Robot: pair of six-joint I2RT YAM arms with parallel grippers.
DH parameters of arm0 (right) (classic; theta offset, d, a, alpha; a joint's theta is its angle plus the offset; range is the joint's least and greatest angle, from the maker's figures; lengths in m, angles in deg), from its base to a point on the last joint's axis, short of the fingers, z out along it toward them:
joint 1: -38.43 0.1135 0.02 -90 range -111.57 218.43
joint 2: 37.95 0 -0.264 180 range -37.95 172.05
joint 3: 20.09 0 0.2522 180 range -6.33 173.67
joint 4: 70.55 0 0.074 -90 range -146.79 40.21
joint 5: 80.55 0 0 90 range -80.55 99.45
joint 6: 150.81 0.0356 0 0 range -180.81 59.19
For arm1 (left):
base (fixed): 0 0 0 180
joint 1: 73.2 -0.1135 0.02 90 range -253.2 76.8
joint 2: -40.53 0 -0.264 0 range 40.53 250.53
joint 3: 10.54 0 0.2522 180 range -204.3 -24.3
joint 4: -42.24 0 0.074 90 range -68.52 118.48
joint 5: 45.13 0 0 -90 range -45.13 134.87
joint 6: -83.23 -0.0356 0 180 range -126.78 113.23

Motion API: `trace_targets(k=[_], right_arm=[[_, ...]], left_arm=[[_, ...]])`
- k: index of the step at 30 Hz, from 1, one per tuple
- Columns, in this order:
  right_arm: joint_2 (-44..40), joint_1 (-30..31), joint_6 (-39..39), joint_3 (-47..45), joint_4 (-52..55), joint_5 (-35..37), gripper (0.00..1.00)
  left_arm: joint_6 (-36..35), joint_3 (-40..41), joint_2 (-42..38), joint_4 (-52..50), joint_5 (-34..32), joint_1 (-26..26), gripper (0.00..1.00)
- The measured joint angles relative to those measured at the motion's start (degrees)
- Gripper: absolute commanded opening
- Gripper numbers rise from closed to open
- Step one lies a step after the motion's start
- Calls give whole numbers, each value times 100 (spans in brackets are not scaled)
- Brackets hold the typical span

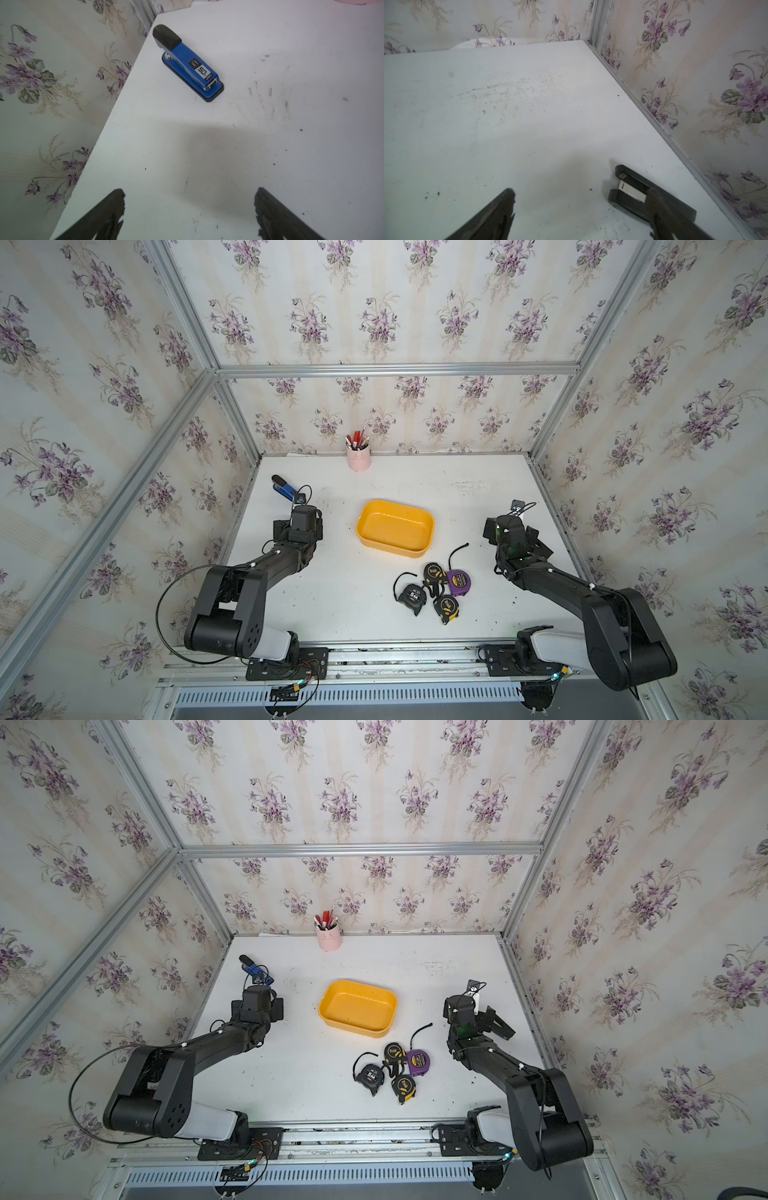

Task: Take the tape measure out of the storage box
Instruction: Reset both arms

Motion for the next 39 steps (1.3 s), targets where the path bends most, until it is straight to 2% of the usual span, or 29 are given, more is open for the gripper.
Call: trace_targets(k=[5,7,9,13,18,25,39], right_arm=[[103,-291,-293,-629,-1320,-188,100],[136,-577,-385,-739,-1845,-494,100],[223,-811,-389,-772,-2269,-839,100],[404,-901,-461,-881,-3040,-1572,100],[1204,-920,-568,-1185,-4334,-1893,99],[1392,-914,-675,-1086,-4809,-2118,100],[1360,-903,-688,-1067,-4793,-2181,100]], left_arm=[[-131,706,-20,1137,540,-280,100],[-192,1097,199,2068,769,-278,100],[-267,1220,262,2122,909,-295,100],[-269,931,229,2380,1115,-350,100],[-284,831,243,2369,1257,-365,100],[-286,780,254,2291,1379,-393,100],[-286,780,254,2212,1401,-398,100]])
